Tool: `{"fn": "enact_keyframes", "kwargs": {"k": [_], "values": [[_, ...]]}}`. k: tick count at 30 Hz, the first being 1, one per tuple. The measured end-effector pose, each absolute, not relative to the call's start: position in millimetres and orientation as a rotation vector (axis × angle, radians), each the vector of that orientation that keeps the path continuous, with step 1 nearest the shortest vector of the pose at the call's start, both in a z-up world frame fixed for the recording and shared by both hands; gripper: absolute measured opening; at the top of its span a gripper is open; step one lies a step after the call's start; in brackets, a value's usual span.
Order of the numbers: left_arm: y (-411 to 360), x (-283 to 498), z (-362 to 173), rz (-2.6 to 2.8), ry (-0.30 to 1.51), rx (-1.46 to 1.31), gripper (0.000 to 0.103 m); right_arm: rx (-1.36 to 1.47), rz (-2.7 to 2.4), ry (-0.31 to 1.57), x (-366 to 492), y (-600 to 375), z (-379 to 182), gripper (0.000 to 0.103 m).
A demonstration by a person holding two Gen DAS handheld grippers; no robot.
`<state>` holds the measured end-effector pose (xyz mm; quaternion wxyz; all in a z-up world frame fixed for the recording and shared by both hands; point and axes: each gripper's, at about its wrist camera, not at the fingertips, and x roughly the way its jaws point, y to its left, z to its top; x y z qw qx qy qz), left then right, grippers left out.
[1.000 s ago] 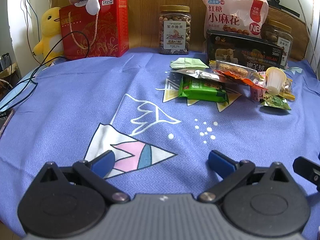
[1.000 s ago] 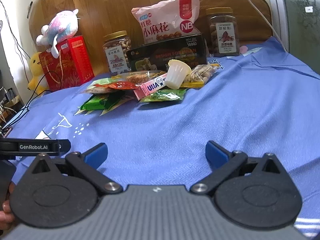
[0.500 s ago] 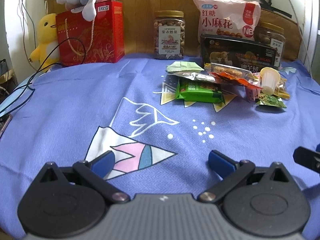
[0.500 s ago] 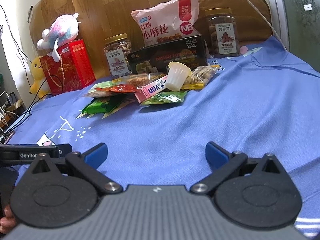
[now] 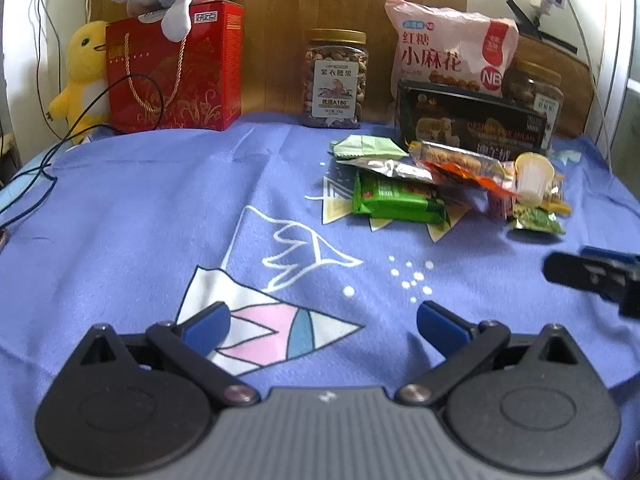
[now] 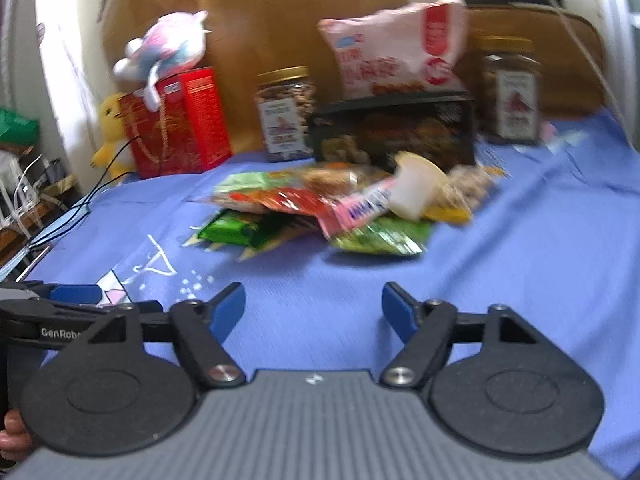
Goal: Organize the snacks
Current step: 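Reach into the pile and grasp the red vacuum-packed snack with the right gripper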
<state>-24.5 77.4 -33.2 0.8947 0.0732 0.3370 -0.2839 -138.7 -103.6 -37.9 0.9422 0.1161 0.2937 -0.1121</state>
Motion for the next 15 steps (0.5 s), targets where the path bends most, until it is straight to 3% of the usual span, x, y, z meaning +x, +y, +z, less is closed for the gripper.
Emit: {"fn": "enact_keyframes", "kwargs": {"k": [10,14,15], "values": [[99.1,-18.4,-22.3,-0.591,0.642,0.082,0.103,0.995,-0.077,0.568,-105.0,-191.1,-47.4,0.059],[101.3,-18.8,-17.1,-0.596,0.621,0.075,0.103,1.193,-0.063,0.583,-89.7,-207.2,-67.3,0.041],[100.5,-19.5,-16.1,-0.598,0.618,0.078,0.103,1.203,-0.062,0.584,-85.5,-208.1,-70.0,0.031]]}}
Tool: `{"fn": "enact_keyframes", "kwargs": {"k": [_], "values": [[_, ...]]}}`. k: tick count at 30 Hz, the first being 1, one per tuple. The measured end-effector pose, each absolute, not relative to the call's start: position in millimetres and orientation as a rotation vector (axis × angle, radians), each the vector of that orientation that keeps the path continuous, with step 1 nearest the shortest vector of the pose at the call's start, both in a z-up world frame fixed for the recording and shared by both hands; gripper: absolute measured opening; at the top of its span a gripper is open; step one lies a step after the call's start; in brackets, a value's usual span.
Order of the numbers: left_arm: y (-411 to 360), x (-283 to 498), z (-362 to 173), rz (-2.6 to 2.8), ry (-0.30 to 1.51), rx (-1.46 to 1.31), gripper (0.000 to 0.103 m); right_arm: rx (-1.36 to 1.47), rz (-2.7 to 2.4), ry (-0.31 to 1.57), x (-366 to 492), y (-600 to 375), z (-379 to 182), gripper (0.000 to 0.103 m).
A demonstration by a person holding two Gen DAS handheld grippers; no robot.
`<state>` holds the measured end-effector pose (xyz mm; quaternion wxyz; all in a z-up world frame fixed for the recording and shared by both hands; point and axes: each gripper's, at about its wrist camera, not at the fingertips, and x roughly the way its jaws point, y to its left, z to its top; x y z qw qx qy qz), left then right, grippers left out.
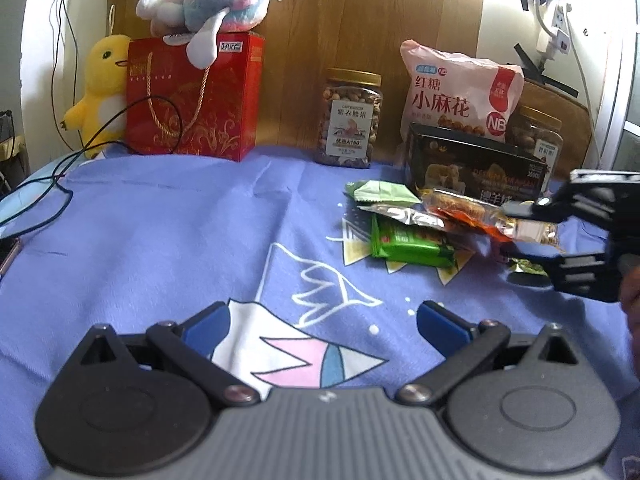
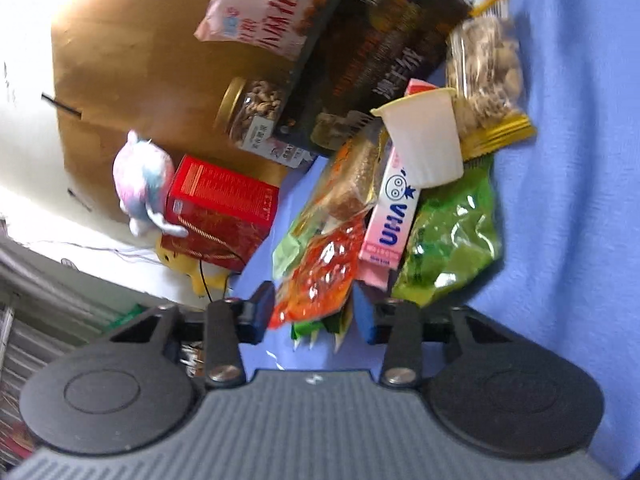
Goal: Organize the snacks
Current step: 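Reach into the pile and grasp the red vacuum-packed snack with the right gripper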
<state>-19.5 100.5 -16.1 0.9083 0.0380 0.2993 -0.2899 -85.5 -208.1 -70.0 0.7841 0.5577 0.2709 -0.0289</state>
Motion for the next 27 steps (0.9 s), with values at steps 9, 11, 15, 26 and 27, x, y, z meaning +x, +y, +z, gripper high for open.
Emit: {"fn": "enact_keyframes", "kwargs": {"k": [9,11,15,26,27], "values": [[95.4,-24.3,-7.8,-0.677,0.618,0.052,0.103,1.166,-0.025,0.599,-111.5,-200.9,-65.2,0.007],[92.0,-25.8,-6.5,-0.712,0.627,0.044,0.103,1.14,-0.022,0.605,-126.8,-199.6,-65.5,0.007],[81.9,-28.1,-6.1,-0.797,0.669,0.038,0.103,1.074,-0.018,0.638,-164.7,-189.1,-65.6,0.005],[46.3,-27.4,-0.5,-1.049,0.776,0.025,0.103,0.6,-0.12,0.614,-200.7,-153.0,-32.0,0.031],[45.4,-23.4,0.1,-1.069,0.797,0.006,0.103,0.576,-0.116,0.611,-197.5,-152.3,-30.7,0.031]]}}
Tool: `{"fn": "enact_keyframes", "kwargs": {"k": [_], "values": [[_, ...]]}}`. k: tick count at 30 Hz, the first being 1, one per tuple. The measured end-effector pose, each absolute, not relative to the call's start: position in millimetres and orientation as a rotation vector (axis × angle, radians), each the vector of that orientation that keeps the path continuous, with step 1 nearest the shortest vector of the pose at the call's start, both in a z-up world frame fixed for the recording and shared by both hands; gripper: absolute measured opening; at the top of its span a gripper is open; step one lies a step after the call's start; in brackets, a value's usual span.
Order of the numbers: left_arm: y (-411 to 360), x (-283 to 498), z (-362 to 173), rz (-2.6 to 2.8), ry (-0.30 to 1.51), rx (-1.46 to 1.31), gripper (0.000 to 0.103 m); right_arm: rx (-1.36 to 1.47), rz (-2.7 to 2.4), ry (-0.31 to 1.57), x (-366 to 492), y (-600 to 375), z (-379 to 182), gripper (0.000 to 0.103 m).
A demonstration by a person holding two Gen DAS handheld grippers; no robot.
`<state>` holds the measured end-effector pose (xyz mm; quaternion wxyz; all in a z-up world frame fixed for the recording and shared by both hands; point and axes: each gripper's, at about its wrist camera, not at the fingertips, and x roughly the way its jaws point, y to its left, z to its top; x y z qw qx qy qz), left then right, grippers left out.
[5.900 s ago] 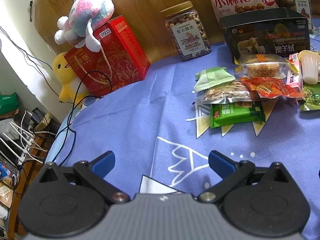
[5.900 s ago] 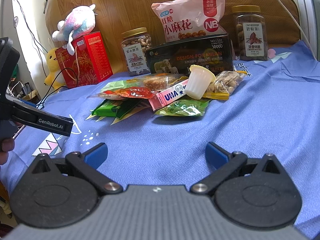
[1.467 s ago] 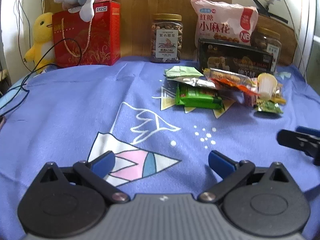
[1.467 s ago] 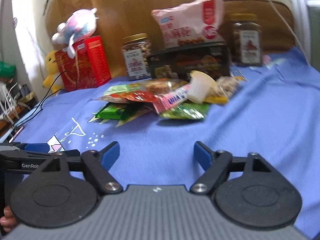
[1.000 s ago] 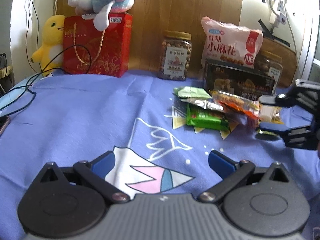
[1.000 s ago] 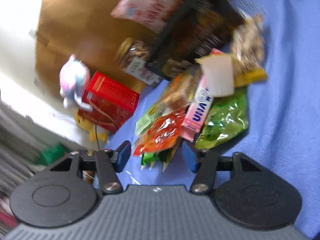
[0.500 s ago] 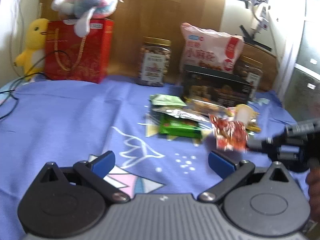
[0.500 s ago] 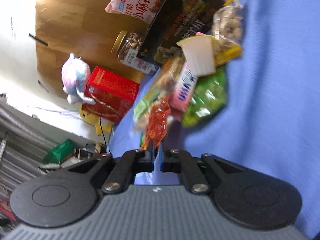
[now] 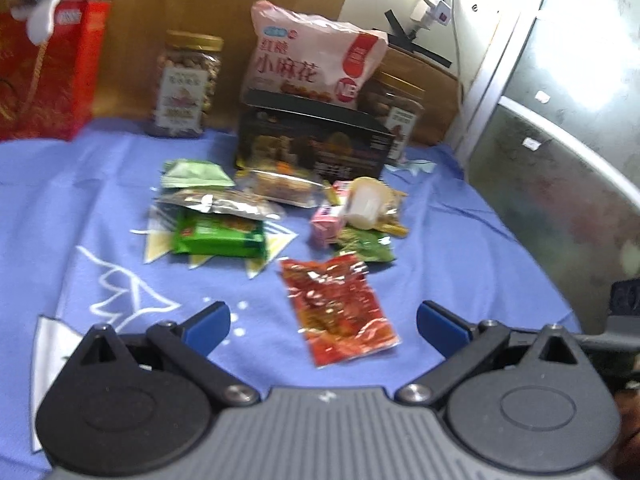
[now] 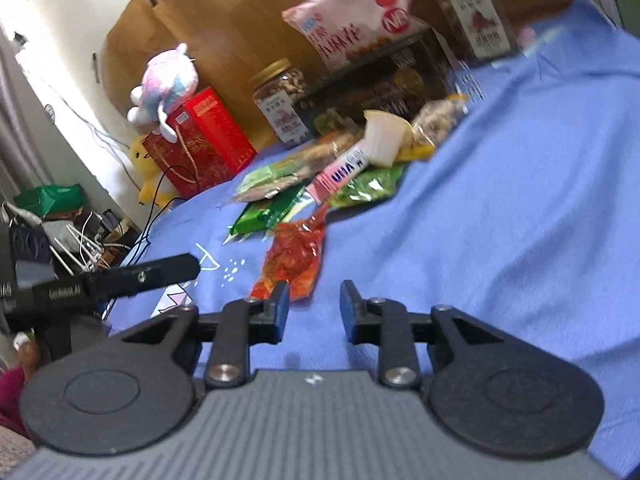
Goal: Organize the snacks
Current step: 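Lift the red snack pack with the right gripper toward the left gripper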
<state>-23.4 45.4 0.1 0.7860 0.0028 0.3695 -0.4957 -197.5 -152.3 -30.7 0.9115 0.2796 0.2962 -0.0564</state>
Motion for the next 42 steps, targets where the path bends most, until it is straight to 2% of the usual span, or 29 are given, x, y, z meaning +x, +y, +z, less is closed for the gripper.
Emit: {"fn": "enact_keyframes", "kwargs": {"k": [3,7,13,15,17,18,19,25,32,36,37,39,41,42], "values": [[42.5,-12.1,0.3,-1.122,0.851,-0.055,0.103,0.469,-0.126,0.603,-190.2,-147.4,-27.1,0.035],[34.7,0.9,-7.5,-1.14,0.899,-0.082,0.096,0.277,-0.114,0.59,-170.1,-138.5,-26.4,0.056],[25.7,15.8,-28.7,-1.162,0.996,-0.131,0.088,0.257,-0.042,0.649,-129.0,-154.1,-42.6,0.058],[26.1,17.3,-32.5,-1.159,0.993,-0.138,0.08,0.269,-0.02,0.677,-118.3,-155.2,-49.6,0.058],[28.6,20.0,-34.6,-1.164,0.996,-0.153,0.077,0.272,0.007,0.674,-113.4,-153.2,-53.2,0.052],[29.7,20.6,-35.5,-1.17,0.997,-0.164,0.076,0.265,0.027,0.675,-112.7,-152.1,-53.8,0.042],[31.5,20.6,-36.6,-1.171,0.997,-0.175,0.076,0.276,0.054,0.682,-112.6,-151.4,-55.2,0.027],[37.7,10.4,-36.1,-1.171,0.965,-0.161,0.076,0.386,0.082,0.682,-127.4,-146.9,-57.8,0.013],[59.6,4.7,-36.3,-1.142,0.969,-0.214,0.076,0.468,0.098,0.648,-136.1,-136.5,-53.1,0.013],[80.7,10.0,-37.4,-1.123,0.98,-0.289,0.076,0.434,0.111,0.656,-130.5,-124.8,-53.9,0.02],[84.2,11.1,-37.8,-1.118,0.983,-0.298,0.076,0.429,0.113,0.66,-130.3,-124.6,-54.5,0.034],[88.3,11.3,-38.0,-1.114,0.985,-0.304,0.077,0.418,0.139,0.672,-131.5,-121.8,-53.7,0.05],[87.1,10.2,-38.2,-1.125,0.988,-0.298,0.077,0.35,0.141,0.665,-135.9,-114.5,-50.6,0.054],[85.4,9.6,-39.3,-1.138,0.995,-0.299,0.077,0.289,0.134,0.667,-138.2,-108.1,-49.1,0.06]]}}
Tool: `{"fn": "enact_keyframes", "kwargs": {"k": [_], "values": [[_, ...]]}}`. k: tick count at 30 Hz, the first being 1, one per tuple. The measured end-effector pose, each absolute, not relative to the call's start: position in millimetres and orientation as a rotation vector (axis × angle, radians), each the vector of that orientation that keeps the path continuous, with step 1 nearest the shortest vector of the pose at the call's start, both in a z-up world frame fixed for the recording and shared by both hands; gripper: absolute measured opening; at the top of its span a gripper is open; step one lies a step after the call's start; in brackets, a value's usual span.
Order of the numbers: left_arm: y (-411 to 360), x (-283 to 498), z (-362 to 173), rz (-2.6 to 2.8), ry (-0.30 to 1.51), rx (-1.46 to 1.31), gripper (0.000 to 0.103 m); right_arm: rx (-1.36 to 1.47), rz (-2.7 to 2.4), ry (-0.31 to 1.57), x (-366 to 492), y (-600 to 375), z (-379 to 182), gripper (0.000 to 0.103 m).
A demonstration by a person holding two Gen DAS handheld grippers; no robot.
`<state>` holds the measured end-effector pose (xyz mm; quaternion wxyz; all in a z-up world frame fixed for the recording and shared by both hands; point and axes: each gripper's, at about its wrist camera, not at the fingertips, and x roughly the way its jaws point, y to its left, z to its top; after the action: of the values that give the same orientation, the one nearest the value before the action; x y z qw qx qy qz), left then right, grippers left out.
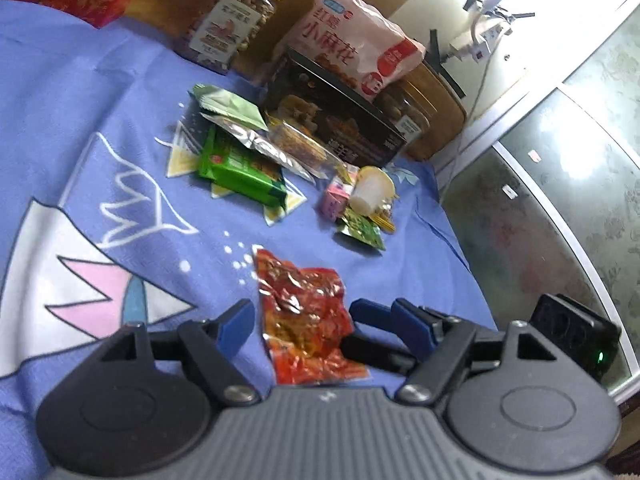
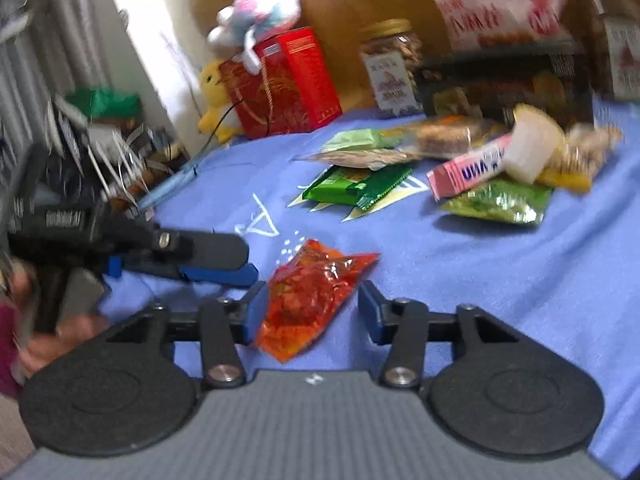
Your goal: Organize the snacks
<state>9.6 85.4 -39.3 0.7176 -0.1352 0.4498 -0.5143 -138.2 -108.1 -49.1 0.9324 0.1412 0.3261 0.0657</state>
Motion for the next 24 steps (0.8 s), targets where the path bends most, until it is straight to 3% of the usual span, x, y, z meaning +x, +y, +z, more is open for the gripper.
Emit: {"fn": "enact_keyframes", "kwargs": {"k": [6,8,15,24], "values": [[71.6,1.7,-41.1,-1.158,0.994,-0.267,0.079,0.008,0.11,0.681,-141.7,-72.1,-56.3,0.073],[71.4,0.9,-40.5,-1.156,0.994,-0.264,0.079,-0.03,0.096,0.679,-140.3,-67.4,-57.4,0.073],[65.3,2.0,-38.3,-1.143,0.994,-0.25,0.079,0.008,0.045,0.642,-136.9,-71.2,-55.8,0.049],[54.2,2.9,-24.5,-1.169,0.953,-0.225,0.079,0.0,-0.012,0.572,-140.0,-67.5,-49.8,0.045]]}}
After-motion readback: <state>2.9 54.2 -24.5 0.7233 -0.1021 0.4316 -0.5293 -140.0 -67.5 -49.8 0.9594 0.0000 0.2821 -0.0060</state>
